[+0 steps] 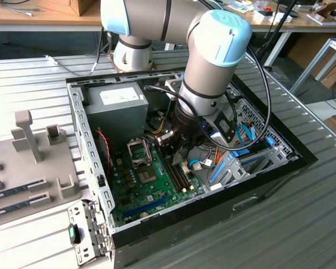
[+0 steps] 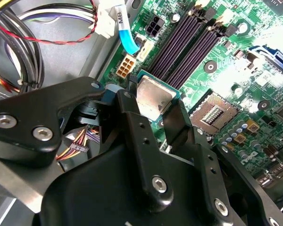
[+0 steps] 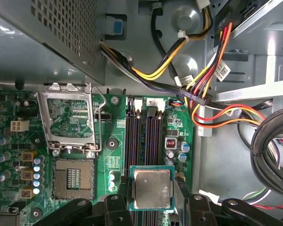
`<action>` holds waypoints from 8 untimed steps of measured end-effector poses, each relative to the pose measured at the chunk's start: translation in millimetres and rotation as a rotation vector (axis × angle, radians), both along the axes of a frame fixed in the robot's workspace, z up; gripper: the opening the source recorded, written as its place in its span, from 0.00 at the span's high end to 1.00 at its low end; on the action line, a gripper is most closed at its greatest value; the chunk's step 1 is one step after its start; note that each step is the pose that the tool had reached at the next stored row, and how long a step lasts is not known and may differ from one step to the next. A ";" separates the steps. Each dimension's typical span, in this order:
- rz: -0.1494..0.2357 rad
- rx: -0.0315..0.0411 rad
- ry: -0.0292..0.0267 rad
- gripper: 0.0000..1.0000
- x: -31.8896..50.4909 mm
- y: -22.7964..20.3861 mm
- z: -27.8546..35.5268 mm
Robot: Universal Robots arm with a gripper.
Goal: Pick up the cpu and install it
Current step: 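Pick up the cpu and move it towards the insertion slot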
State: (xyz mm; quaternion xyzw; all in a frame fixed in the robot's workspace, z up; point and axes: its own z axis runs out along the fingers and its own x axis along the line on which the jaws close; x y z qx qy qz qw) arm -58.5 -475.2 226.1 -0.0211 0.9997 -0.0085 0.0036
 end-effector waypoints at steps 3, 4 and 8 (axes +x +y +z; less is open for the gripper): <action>0.000 0.0000 -0.0001 0.53 0.0 0.0 -1.7; 0.000 0.0000 0.0000 0.53 0.0 0.0 -2.1; 0.000 0.0000 -0.0001 0.53 0.0 0.0 -4.2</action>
